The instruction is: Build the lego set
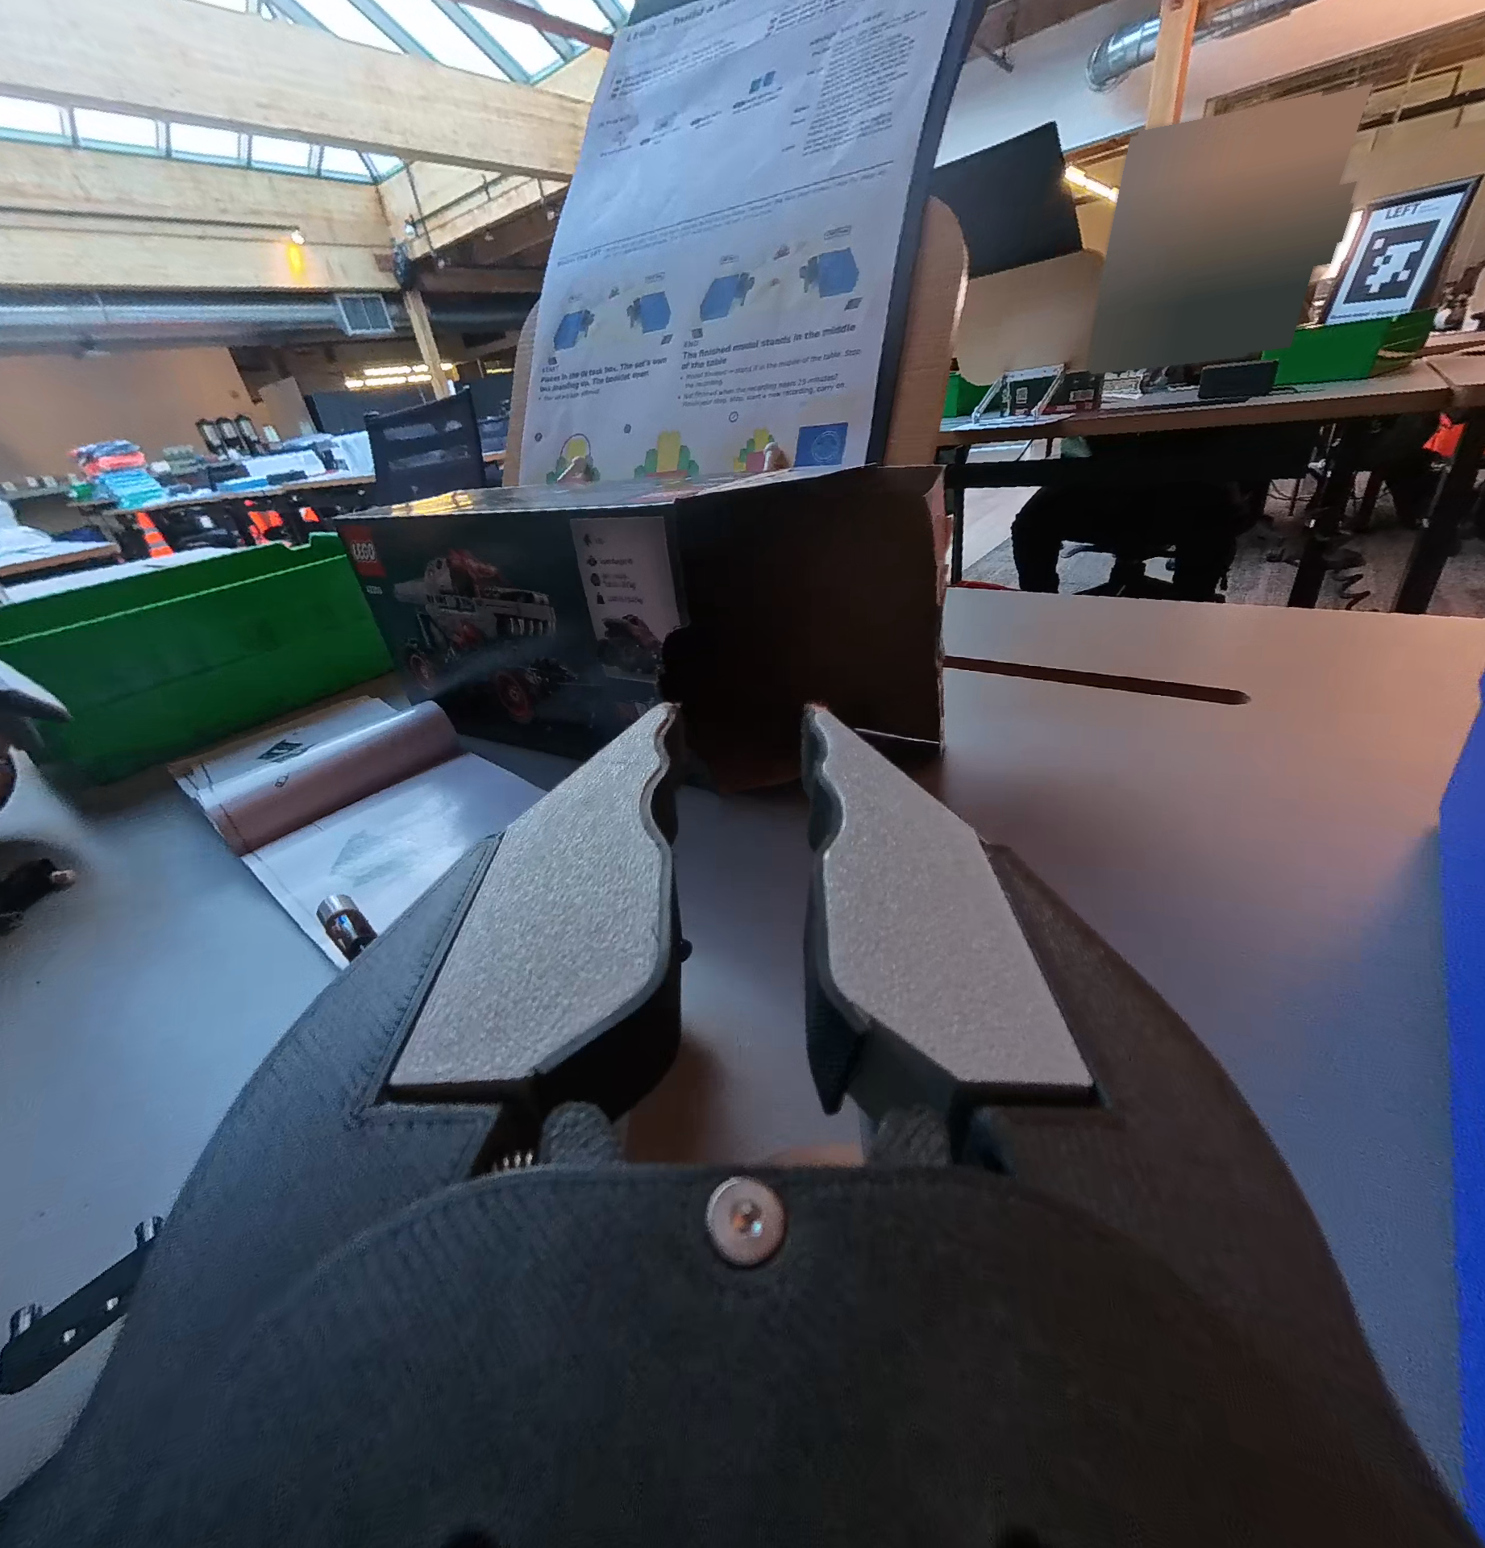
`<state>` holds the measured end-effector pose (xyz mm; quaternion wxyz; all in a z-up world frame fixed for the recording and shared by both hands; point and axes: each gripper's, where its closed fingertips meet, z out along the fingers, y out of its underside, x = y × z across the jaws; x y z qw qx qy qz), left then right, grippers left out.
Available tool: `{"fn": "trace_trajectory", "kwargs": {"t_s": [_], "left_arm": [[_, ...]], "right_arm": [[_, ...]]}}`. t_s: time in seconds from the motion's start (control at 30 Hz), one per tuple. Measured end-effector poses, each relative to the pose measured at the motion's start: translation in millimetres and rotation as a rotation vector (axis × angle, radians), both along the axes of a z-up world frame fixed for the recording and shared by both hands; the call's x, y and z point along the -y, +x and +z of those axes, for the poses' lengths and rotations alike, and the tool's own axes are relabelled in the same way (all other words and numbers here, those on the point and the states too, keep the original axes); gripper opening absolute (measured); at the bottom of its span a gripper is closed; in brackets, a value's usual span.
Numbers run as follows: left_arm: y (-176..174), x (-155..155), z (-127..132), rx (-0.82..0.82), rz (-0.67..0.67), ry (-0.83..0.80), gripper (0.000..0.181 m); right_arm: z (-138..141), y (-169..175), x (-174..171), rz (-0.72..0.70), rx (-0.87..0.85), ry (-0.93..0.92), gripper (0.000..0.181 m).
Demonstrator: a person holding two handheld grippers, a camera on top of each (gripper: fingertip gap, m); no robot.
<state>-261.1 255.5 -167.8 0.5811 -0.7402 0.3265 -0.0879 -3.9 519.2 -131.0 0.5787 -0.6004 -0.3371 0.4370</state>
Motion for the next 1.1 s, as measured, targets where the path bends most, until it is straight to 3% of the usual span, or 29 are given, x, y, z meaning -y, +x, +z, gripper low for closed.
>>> {"fn": "trace_trajectory", "kwargs": {"t_s": [0.2, 0.33, 0.6, 0.87, 1.1], "left_arm": [[-2.2, 2.7, 2.4, -0.037, 0.016, 0.018, 0.025], [8.5, 13.6, 6.4, 0.010, -0.052, -0.032, 0.024], [6.5, 30.6, -29.8, -0.069, -0.092, -0.235, 0.031], [-5.9, 54.1, -34.5, -0.072, -0.059, -0.339, 0.038], [-2.9, 56.7, -50.4, -0.105, -0.060, -0.407, 0.038]], "right_arm": [[-1.8, -3.7, 5.4, 0.040, 0.022, 0.017, 0.025], [-1.1, -1.7, 4.5, 0.034, 0.014, 0.011, 0.025], [-0.8, 4.4, 9.0, 0.022, 0.008, 0.005, 0.026], [-6.0, -2.4, 17.4, 0.009, 0.090, 0.059, 0.026], [1.8, 6.3, 11.4, -0.003, 0.020, 0.027, 0.026]]}}
